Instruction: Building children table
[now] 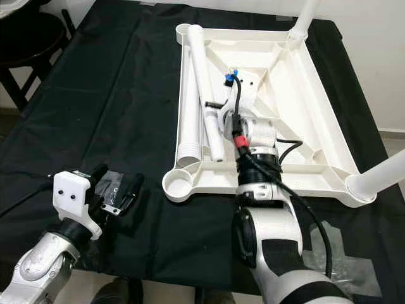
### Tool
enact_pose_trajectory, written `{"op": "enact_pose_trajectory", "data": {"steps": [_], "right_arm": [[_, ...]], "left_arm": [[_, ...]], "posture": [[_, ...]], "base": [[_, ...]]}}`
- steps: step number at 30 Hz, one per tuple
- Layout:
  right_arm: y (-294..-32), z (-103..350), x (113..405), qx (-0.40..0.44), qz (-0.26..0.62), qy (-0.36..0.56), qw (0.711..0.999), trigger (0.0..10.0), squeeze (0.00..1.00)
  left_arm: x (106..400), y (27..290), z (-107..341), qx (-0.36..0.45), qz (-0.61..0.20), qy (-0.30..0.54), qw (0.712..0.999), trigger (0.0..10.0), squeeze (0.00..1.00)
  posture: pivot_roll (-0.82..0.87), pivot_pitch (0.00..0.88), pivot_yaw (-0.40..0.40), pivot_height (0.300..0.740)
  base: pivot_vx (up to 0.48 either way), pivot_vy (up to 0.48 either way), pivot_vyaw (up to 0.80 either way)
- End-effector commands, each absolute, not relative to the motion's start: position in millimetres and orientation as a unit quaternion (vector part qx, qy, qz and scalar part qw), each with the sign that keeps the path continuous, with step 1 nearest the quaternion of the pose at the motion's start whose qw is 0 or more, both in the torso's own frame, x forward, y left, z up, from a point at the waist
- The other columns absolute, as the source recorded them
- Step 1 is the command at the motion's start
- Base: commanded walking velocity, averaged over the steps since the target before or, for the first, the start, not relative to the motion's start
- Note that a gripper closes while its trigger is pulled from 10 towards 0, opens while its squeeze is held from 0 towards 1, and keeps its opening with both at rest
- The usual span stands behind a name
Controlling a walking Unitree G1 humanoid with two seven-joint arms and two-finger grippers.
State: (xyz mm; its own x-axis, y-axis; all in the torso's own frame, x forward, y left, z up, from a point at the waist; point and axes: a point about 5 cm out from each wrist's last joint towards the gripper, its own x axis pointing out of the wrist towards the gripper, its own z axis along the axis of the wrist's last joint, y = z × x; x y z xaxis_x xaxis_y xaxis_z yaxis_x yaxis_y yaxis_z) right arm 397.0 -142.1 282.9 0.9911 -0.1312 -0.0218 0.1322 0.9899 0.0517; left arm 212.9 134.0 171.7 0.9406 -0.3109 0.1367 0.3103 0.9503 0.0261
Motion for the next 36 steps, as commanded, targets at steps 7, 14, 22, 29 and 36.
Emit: {"op": "enact_pose_trajectory", "data": {"steps": [7,14,22,29,36], "right_arm": [[-112,297,391,-0.008,0.041,-0.045,0.998,10.0,1.0],[-93,296,402,0.044,0.125,-0.002,0.991,10.0,1.0],[-98,319,412,0.058,0.145,0.006,0.988,10.0,1.0],[-109,371,411,-0.002,0.138,0.027,0.99,10.0,1.0],[-105,369,407,-0.043,0.171,0.124,0.977,10.0,1.0]], "left_arm": [[212,134,167,0.009,-0.156,-0.056,0.986,10.0,0.0],[211,133,169,0.007,-0.156,-0.058,0.986,10.0,0.0],[211,133,172,0.005,-0.156,-0.058,0.986,10.0,0.0],[213,135,171,0.005,-0.162,-0.055,0.985,10.0,0.0],[214,134,171,0.009,-0.165,-0.053,0.985,10.0,0.0]], "posture": [[-0.02,0.289,-0.05,0.74],[-0.01,0.309,-0.054,0.74],[-0.02,0.343,-0.05,0.74],[-0.04,0.352,-0.04,0.74],[-0.06,0.351,-0.045,0.74]], "base": [[0.0,0.0,0.0],[0.0,0.0,0.0],[0.0,0.0,0.0],[0.0,0.0,0.0],[0.0,0.0,0.0]]}}
